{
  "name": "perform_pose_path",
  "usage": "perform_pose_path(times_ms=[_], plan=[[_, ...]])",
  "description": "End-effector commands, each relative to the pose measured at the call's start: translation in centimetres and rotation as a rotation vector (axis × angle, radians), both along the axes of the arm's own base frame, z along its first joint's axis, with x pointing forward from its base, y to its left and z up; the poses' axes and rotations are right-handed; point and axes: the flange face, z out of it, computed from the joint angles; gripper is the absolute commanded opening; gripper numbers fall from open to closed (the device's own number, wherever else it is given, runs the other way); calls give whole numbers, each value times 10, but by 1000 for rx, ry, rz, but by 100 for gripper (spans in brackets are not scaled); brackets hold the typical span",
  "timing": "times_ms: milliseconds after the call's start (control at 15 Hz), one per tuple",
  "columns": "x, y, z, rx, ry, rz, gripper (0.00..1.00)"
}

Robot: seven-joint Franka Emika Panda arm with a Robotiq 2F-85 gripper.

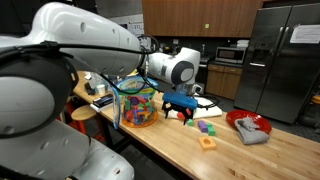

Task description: Put the light orange block with a hole at the center into the plastic bag with blocks in it

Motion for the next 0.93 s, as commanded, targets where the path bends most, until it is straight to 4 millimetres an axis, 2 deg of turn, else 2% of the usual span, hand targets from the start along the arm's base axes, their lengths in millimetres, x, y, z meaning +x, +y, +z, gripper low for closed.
perform_pose_path(times_ms=[0,867], plan=[[2,0,-2,-2,5,-2,100],[2,3,-5,-5,14,6,100]])
